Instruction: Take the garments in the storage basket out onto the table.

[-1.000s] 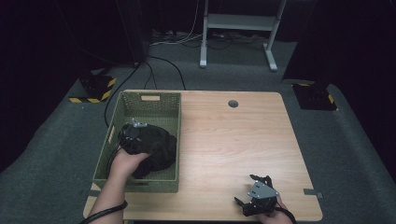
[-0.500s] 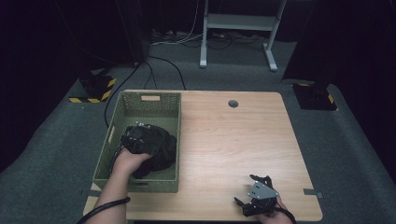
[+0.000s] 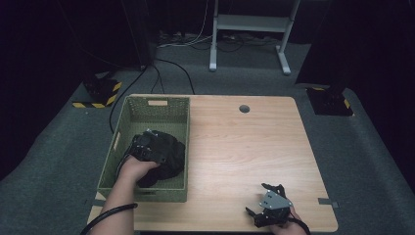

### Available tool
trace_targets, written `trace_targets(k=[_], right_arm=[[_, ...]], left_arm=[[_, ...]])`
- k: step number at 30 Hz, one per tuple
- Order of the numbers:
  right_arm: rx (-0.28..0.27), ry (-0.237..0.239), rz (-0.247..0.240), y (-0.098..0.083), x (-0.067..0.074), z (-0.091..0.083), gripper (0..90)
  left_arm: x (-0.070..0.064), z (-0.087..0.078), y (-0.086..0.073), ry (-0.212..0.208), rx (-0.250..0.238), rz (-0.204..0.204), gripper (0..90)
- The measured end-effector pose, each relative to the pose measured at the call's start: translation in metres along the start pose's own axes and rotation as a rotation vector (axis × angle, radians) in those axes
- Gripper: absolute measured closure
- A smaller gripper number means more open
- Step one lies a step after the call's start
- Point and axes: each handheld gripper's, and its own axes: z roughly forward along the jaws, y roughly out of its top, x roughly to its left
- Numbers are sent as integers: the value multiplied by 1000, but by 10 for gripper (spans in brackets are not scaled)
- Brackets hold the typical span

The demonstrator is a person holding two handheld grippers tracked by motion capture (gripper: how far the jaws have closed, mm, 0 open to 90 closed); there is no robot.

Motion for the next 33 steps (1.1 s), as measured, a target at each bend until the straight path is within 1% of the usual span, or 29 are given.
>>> trace_targets(k=[2,5,7,9,12,14,16,18,21,22,23,24,29,31,32,33], right_arm=[[2,0,-3,0,0,0,9],[1,0,-6,0,1,0,9],[1,0,-6,0,1,0,9],[2,2,-11,0,1,0,11],[4,4,-16,0,2,0,12],[6,4,-18,0,2,1,12],[6,4,-17,0,2,1,12],[6,4,-17,0,2,0,12],[5,4,-18,0,2,1,12],[6,4,-18,0,2,0,12],[5,4,-19,0,2,0,12],[5,4,-20,0,2,0,12],[3,3,-24,0,2,0,12],[6,4,-22,0,2,0,11],[7,4,-20,0,2,1,11],[8,5,-19,0,2,1,11]], left_arm=[[0,1,0,2,7,5,3],[2,5,-1,8,13,-1,3],[3,9,-3,17,23,10,3],[2,10,-3,17,25,15,2],[2,10,-2,21,40,26,2],[1,11,-2,24,41,27,2],[-1,12,-3,36,59,57,2],[-1,13,-4,42,64,69,2],[-1,15,-6,52,58,72,2],[0,16,-8,57,57,84,2],[0,16,-8,57,57,84,3],[0,18,-9,58,53,100,4],[-1,20,-9,68,55,111,12],[-2,20,-9,74,61,128,26],[-2,20,-9,74,61,128,37],[-3,20,-9,76,67,148,46]])
